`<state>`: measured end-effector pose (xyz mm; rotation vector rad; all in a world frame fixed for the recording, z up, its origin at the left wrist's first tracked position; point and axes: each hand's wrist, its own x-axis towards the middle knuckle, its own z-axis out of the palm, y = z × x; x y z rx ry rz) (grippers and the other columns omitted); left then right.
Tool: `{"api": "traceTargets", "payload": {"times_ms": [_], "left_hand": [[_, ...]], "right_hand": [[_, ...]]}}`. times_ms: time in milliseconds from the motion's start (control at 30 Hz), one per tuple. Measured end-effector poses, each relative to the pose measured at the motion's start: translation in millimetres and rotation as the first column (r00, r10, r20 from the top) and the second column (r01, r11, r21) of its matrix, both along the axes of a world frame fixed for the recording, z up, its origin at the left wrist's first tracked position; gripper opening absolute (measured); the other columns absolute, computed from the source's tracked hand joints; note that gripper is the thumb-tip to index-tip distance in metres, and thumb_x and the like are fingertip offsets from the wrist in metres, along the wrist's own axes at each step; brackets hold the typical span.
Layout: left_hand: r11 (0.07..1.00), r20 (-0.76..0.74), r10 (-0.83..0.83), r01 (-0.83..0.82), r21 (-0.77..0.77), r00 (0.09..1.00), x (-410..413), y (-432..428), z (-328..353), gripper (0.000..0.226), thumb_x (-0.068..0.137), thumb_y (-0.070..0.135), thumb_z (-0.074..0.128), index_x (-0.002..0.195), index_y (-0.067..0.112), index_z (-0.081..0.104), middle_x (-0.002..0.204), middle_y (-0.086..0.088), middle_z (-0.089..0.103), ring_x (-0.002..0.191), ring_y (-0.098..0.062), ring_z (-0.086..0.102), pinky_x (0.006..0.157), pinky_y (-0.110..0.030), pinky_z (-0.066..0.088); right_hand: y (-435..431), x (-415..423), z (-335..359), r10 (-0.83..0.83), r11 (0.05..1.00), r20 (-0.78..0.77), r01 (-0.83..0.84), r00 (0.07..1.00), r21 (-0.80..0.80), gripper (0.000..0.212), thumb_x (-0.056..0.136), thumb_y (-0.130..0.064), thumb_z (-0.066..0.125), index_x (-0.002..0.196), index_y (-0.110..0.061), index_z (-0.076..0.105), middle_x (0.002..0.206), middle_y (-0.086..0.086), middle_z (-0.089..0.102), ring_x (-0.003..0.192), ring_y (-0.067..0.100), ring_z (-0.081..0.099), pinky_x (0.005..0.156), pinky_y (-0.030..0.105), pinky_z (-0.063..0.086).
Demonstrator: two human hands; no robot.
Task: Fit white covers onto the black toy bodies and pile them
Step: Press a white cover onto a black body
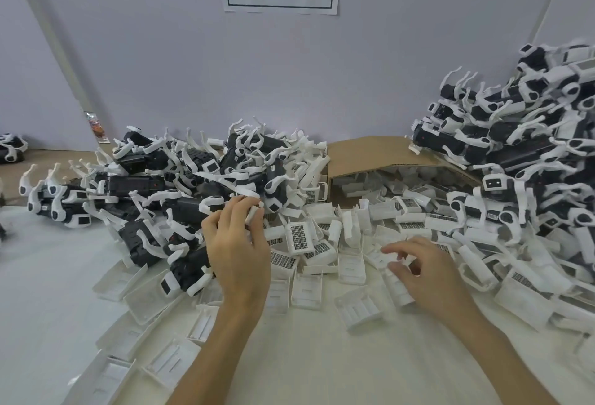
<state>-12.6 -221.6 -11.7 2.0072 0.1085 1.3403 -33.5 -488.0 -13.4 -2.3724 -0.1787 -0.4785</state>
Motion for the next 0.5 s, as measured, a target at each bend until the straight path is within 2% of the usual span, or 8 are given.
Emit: {"api": "traceTargets", "payload": {"times_ms": [67, 133, 200, 267, 333, 400, 433, 500], "left_hand": [[0.999, 0.071, 0.016, -0.013, -0.033, 0.997, -1.4, -0.8, 1.2, 0.015, 0.103, 0.018, 0.056, 0.112, 0.012, 0.067, 0.108, -0.002, 0.071, 0.099, -0.021, 0.054, 0.082, -0.022, 0.037], [0.996, 0.142, 0.003, 0.01, -0.091, 0.99, -2.6, -1.8, 3.0, 0.016, 0.106, 0.02, 0.05, 0.111, 0.012, 0.063, 0.103, -0.002, 0.067, 0.091, -0.02, 0.058, 0.076, -0.017, 0.038], [0.984, 0.2, -0.031, 0.065, -0.166, 0.979, -3.6, -2.1, 5.4, 0.016, 0.107, 0.022, 0.043, 0.111, 0.014, 0.056, 0.099, -0.001, 0.061, 0.078, -0.015, 0.054, 0.067, -0.015, 0.04], [0.968, 0.238, -0.088, 0.139, -0.209, 0.967, -4.4, -3.7, 6.5, 0.014, 0.107, 0.021, 0.04, 0.112, 0.014, 0.051, 0.097, -0.004, 0.057, 0.073, -0.014, 0.049, 0.062, -0.02, 0.041], [0.956, 0.272, -0.174, 0.229, -0.186, 0.946, -5.7, -7.7, 6.5, 0.012, 0.106, 0.023, 0.04, 0.112, 0.017, 0.049, 0.098, -0.005, 0.055, 0.077, -0.017, 0.051, 0.067, -0.025, 0.044], [0.941, 0.288, -0.266, 0.313, -0.132, 0.92, -8.4, -14.4, 7.5, 0.012, 0.101, 0.025, 0.051, 0.11, 0.017, 0.048, 0.101, -0.005, 0.053, 0.086, -0.018, 0.052, 0.077, -0.025, 0.046], [0.938, 0.284, -0.3, 0.335, -0.085, 0.911, -9.4, -18.4, 7.4, 0.017, 0.097, 0.022, 0.06, 0.108, 0.015, 0.049, 0.103, -0.004, 0.052, 0.092, -0.016, 0.052, 0.085, -0.022, 0.045], [0.94, 0.246, -0.337, 0.337, 0.044, 0.909, -9.7, -25.5, 4.1, 0.027, 0.087, 0.008, 0.075, 0.102, 0.008, 0.053, 0.105, -0.008, 0.053, 0.101, -0.012, 0.049, 0.094, -0.016, 0.042]], "right_hand": [[-0.7, -0.1, 1.5, -0.014, 0.999, 0.087, 0.01, 0.996, 0.047, 0.025, 0.088, -0.005, 0.073, 0.098, -0.028, 0.075, 0.091, -0.01, 0.059, 0.056, -0.001, 0.054, 0.061, 0.009, 0.04], [-0.6, -0.9, 2.6, -0.031, 0.997, 0.119, 0.022, 0.992, 0.073, 0.024, 0.09, -0.005, 0.07, 0.099, -0.027, 0.074, 0.094, -0.011, 0.058, 0.058, 0.001, 0.055, 0.06, 0.013, 0.042], [0.6, -1.4, 3.1, -0.041, 0.996, 0.129, 0.03, 0.991, 0.081, 0.025, 0.092, -0.005, 0.068, 0.1, -0.029, 0.072, 0.095, -0.012, 0.056, 0.061, 0.005, 0.057, 0.063, 0.018, 0.042], [2.1, -2.5, 3.5, -0.037, 0.995, 0.148, 0.023, 0.988, 0.095, 0.027, 0.091, -0.003, 0.068, 0.099, -0.029, 0.07, 0.094, -0.012, 0.055, 0.068, 0.006, 0.058, 0.066, 0.019, 0.044], [3.5, -3.6, 4.1, -0.024, 0.995, 0.171, 0.006, 0.985, 0.103, 0.026, 0.087, -0.002, 0.072, 0.099, -0.025, 0.071, 0.092, -0.012, 0.059, 0.072, -0.001, 0.058, 0.065, 0.011, 0.042], [4.4, -3.8, 5.2, -0.012, 0.993, 0.168, -0.008, 0.986, 0.121, 0.026, 0.084, -0.004, 0.077, 0.098, -0.025, 0.071, 0.091, -0.012, 0.066, 0.069, -0.006, 0.056, 0.063, 0.008, 0.04], [4.7, -3.9, 5.7, -0.01, 0.99, 0.153, -0.011, 0.988, 0.138, 0.025, 0.083, -0.006, 0.079, 0.096, -0.026, 0.07, 0.087, -0.013, 0.068, 0.062, -0.005, 0.055, 0.06, 0.008, 0.04], [4.3, -3.5, 5.5, -0.006, 0.99, 0.121, -0.011, 0.993, 0.14, 0.024, 0.083, -0.008, 0.079, 0.087, -0.029, 0.069, 0.066, -0.018, 0.064, 0.051, 0.0, 0.048, 0.054, 0.01, 0.037]]}}
